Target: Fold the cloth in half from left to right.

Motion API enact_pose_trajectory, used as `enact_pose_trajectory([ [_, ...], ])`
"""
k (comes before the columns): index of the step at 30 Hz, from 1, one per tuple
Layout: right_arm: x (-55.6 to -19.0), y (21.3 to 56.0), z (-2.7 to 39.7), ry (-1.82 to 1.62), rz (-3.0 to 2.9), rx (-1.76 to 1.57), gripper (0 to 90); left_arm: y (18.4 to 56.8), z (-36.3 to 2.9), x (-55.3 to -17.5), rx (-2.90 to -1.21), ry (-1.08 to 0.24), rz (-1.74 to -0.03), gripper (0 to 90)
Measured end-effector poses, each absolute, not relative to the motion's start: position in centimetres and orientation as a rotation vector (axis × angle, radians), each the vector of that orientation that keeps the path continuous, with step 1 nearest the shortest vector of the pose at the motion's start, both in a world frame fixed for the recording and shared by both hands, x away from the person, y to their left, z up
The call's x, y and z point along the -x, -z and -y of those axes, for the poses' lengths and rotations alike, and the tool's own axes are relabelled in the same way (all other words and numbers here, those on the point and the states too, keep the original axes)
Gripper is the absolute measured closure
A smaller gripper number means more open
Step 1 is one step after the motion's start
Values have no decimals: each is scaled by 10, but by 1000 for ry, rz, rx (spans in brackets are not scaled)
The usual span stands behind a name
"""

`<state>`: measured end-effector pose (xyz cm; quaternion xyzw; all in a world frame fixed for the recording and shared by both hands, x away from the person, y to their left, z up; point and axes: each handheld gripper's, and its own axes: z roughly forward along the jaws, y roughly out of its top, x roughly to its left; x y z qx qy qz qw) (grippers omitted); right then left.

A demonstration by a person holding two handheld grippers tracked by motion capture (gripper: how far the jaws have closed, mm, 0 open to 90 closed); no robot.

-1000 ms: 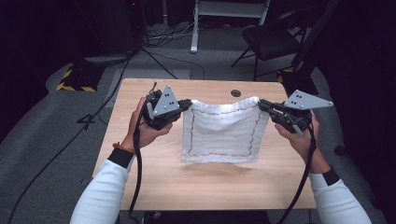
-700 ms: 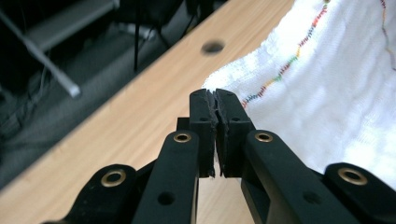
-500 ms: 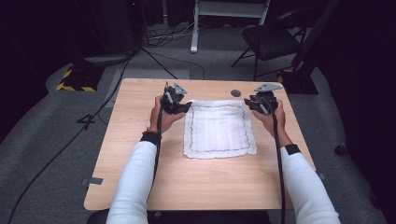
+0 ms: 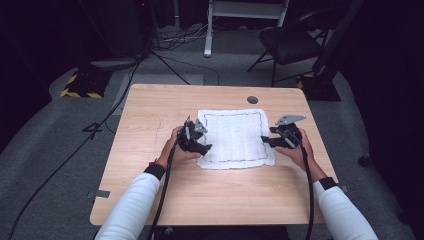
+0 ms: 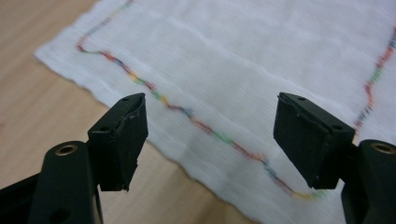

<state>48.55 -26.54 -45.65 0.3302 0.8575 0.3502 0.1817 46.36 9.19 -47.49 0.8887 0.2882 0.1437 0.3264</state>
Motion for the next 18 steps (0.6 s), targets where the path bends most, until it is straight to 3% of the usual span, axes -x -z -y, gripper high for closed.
enact_pose_trajectory([
  [6,-464,479,266,-880,-2487,-922,422,485,-95,-444,-2362,-342,-746,303],
  [18,-431,488,278,-914,-2494,-987,439,492,-104,-414,-2347,-276,-727,350],
])
